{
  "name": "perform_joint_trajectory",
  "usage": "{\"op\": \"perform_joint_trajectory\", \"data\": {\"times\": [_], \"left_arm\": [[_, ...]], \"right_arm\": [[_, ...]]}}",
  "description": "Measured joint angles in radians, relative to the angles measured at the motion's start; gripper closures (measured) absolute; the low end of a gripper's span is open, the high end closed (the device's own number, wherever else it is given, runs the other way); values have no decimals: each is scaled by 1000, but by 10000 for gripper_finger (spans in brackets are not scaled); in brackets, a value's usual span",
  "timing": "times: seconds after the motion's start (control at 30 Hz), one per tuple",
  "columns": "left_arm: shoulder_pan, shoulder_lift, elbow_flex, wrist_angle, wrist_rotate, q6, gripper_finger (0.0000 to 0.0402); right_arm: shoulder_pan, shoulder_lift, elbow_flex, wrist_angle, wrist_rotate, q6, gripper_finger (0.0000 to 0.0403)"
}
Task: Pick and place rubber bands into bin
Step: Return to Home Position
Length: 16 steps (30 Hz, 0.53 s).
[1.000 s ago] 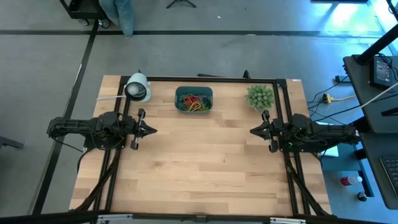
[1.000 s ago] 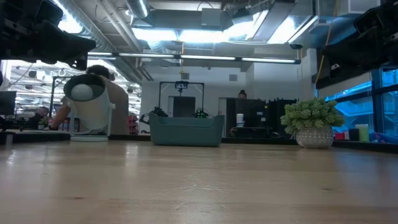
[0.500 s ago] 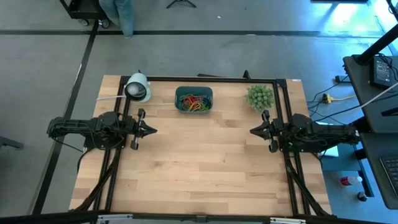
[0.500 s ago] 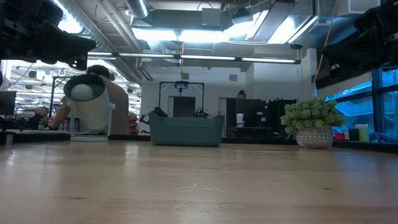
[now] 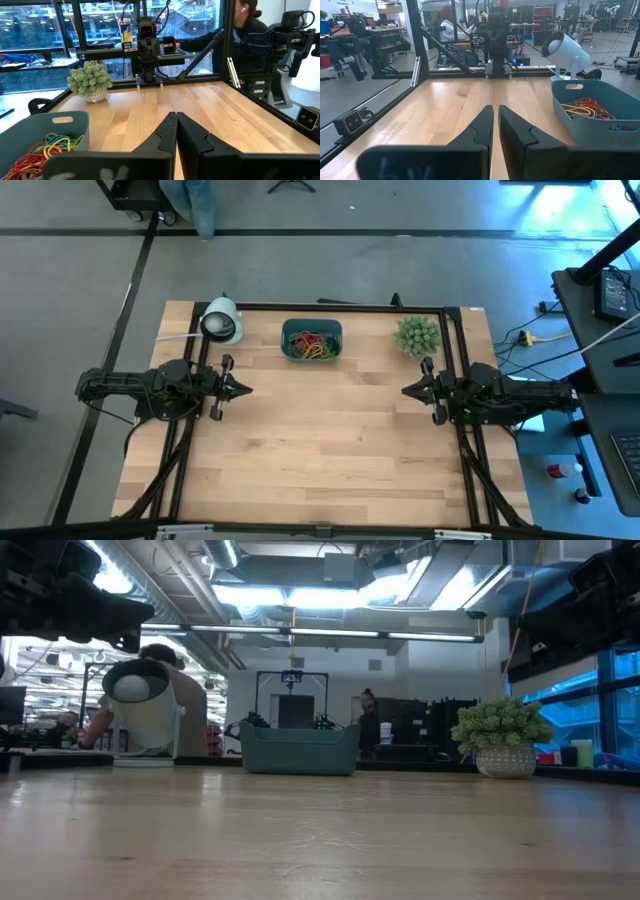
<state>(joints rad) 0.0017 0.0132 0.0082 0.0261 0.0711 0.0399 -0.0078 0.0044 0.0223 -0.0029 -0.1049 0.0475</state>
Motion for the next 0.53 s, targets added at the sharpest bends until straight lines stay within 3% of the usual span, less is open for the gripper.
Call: {"op": "perform_joint_trajectory", "data": {"times": [0.53], "left_arm": [[0,0,0,0,0,0,396]], "right_arm": [[0,0,0,0,0,1,369]]}}
